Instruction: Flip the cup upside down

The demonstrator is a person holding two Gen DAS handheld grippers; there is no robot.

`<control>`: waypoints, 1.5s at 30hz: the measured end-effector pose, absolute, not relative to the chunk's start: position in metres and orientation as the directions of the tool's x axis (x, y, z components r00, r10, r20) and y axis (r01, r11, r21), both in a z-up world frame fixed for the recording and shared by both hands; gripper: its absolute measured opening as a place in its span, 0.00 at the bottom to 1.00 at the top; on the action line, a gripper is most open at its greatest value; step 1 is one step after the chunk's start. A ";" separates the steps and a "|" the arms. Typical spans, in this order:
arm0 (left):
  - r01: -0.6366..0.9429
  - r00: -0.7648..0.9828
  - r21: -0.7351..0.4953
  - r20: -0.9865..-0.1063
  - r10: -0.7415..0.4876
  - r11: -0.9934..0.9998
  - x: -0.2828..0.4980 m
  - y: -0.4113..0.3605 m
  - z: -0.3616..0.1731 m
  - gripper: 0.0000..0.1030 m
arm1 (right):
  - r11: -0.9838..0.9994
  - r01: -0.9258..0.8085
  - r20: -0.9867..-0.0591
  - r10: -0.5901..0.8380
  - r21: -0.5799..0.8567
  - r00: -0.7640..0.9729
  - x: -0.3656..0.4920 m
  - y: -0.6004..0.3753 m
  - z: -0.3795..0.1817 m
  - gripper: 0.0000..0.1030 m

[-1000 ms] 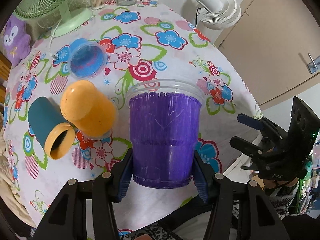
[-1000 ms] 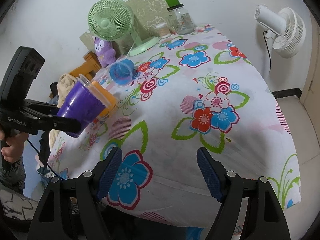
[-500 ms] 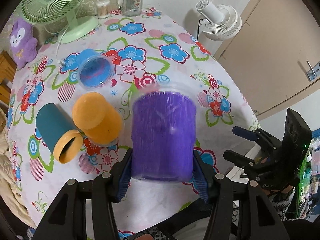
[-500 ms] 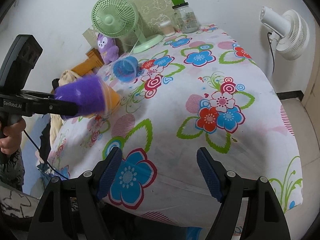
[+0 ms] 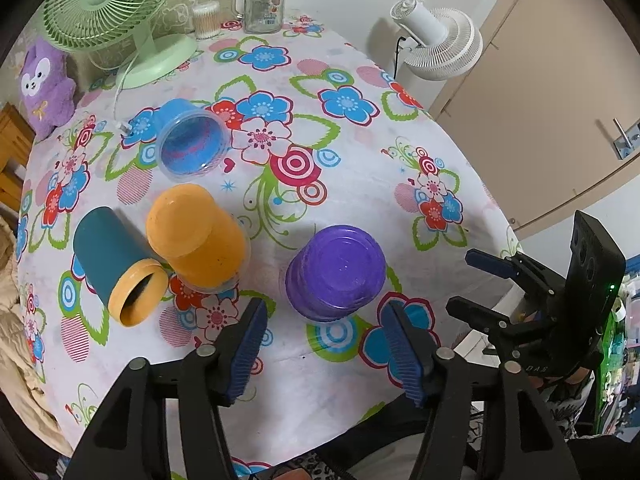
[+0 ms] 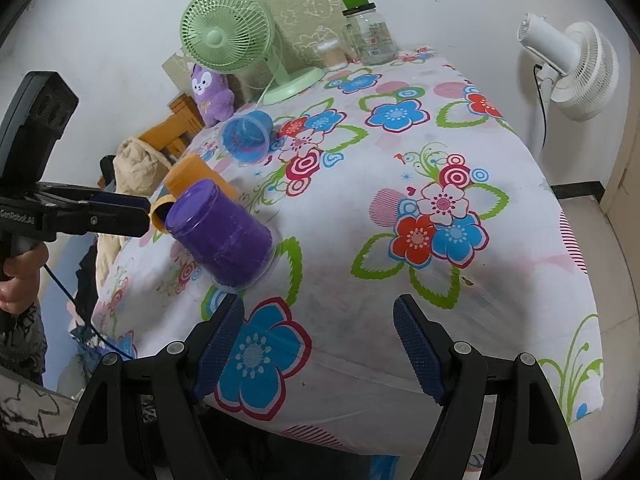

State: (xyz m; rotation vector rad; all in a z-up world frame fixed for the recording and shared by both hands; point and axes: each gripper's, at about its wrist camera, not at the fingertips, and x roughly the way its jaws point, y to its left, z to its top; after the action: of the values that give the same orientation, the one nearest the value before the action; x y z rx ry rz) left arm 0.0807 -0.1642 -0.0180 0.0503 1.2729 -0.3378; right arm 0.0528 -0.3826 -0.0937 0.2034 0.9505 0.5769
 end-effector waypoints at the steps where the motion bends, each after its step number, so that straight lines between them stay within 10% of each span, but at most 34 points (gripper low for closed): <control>1: 0.275 0.254 -0.149 -0.942 -0.221 0.950 0.080 -0.163 -0.018 0.64 | 0.834 -0.373 -0.711 0.545 0.406 0.444 0.053 -0.382 -0.094 0.77; 15: 0.208 0.369 -0.130 -0.908 -0.201 0.969 0.070 -0.143 -0.011 0.86 | 0.866 -0.389 -0.733 0.483 0.316 0.480 0.060 -0.362 -0.070 0.77; 45: -0.020 0.664 -0.204 -0.735 -0.139 0.979 0.023 -0.078 0.010 0.95 | 0.894 -0.421 -0.685 0.403 0.153 0.607 0.063 -0.285 0.020 0.87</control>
State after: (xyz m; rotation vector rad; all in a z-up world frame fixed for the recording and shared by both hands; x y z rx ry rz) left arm 0.0231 -0.0781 0.0098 -0.2015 0.8435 -0.0675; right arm 0.0629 -0.2849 0.0201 -0.0247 0.7857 0.4758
